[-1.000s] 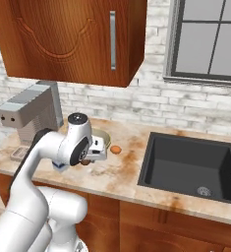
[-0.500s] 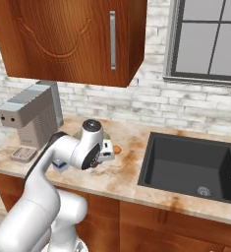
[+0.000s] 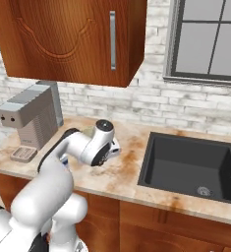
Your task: Gather the eggs and milk located in the vicinity of the sink area and place them right next to the bowl.
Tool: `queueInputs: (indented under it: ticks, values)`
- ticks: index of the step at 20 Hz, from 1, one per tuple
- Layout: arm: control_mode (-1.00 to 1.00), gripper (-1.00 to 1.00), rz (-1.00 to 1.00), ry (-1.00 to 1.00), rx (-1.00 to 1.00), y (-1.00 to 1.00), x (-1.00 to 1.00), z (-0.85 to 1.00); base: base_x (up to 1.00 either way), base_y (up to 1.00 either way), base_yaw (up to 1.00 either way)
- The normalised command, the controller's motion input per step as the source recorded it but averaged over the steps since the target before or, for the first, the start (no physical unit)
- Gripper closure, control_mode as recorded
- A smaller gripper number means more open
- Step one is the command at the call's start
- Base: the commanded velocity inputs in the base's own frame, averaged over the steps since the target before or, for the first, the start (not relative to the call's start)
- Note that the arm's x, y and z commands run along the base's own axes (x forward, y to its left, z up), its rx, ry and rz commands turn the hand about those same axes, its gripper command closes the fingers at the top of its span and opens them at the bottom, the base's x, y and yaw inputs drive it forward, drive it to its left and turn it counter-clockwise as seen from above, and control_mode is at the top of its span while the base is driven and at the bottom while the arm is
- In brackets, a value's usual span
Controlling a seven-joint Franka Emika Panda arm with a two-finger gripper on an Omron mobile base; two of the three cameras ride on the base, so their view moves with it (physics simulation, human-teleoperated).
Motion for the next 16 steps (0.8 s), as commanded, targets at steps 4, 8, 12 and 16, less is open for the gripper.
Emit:
queueInputs:
  ticks: [4, 8, 12, 16]
  values:
    - [-1.0, 1.0, 0.17, 0.06, 0.0, -0.08, 0.27, -0.04, 0.0, 0.0, 0.0]
    - [-1.0, 1.0, 0.05, 0.05, 0.0, 0.0, 0.21, -0.06, 0.0, 0.0, 0.0]
    - [-1.0, 1.0, 0.0, 0.0, 0.0, 0.0, 0.05, -0.13, 0.0, 0.0, 0.0]
    - [-1.0, 1.0, 0.0, 0.0, 0.02, -0.02, 0.02, -0.14, 0.0, 0.0, 0.0]
